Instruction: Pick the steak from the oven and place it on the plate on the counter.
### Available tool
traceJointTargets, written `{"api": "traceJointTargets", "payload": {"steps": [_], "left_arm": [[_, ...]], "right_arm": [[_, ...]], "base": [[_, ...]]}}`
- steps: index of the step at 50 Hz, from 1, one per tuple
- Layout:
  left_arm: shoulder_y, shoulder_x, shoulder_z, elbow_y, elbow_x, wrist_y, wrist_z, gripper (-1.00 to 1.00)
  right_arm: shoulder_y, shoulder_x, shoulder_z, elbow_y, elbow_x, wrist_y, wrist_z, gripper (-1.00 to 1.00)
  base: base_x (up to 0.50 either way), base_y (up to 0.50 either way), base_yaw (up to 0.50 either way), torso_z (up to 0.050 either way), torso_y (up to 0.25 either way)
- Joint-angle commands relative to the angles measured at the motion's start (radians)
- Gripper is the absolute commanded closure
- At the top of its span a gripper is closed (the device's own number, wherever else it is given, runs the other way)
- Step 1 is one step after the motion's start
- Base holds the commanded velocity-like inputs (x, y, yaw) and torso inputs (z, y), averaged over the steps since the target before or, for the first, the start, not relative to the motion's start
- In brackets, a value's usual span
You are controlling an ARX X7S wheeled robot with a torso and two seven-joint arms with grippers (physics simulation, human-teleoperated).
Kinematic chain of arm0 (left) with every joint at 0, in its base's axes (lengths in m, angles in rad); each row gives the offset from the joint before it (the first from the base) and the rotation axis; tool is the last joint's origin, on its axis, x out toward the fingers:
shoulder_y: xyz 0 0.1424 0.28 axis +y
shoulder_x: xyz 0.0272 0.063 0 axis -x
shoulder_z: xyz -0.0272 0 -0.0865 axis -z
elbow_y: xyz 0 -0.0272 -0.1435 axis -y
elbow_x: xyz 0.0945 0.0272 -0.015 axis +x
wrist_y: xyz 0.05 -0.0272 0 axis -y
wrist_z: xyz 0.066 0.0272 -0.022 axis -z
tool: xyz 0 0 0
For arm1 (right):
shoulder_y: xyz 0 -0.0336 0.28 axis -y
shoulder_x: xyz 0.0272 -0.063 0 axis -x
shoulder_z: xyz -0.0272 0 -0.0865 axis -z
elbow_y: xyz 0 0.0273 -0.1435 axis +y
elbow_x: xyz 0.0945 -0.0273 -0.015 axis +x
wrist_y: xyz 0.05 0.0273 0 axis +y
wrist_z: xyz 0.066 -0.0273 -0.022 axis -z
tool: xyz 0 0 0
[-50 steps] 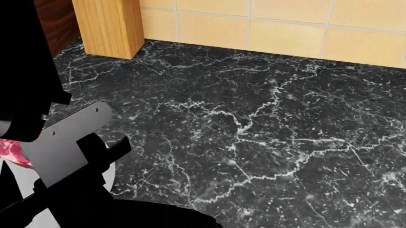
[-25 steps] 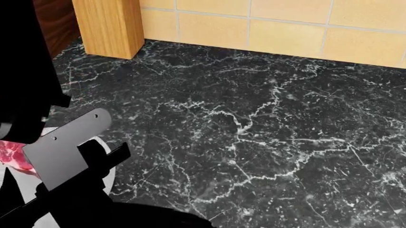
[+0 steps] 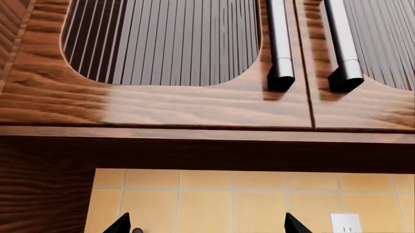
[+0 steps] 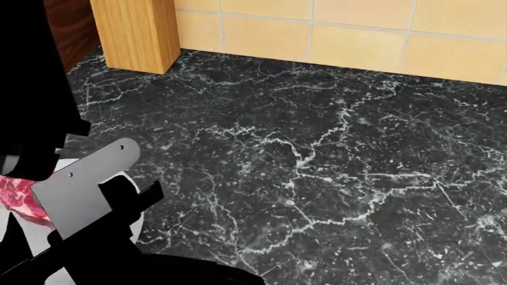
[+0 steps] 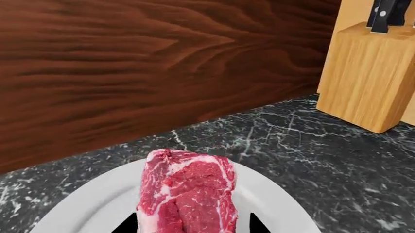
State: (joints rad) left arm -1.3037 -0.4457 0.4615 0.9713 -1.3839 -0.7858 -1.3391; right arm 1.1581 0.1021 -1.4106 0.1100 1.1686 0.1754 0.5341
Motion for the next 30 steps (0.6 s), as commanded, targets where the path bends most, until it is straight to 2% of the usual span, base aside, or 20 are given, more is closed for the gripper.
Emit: {"api": "traceJointTargets", "payload": {"steps": [1,23,30], "left_arm": [[0.003,0.000,0.005,-0.001,0.006,0.004,0.004,-1.00],[0.007,-0.005,0.011,0.001,0.009,0.012,0.001,-1.00],[-0.015,-0.007,0.014,-0.004,-0.010,0.006,-0.011,-1.00]], "right_arm": [[0.007,-0.004,0.010,0.007,-0.015,0.017,0.005,-1.00],[0.004,-0.002,0.007,0.001,-0.016,0.016,-0.002,-1.00],[0.022,0.034,0.023,-0.051,-0.006,0.019,0.019,-1.00]], "base": [[0.00,0.00,0.00,0.000,0.000],[0.00,0.00,0.00,0.000,0.000],[0.00,0.00,0.00,0.000,0.000]]}}
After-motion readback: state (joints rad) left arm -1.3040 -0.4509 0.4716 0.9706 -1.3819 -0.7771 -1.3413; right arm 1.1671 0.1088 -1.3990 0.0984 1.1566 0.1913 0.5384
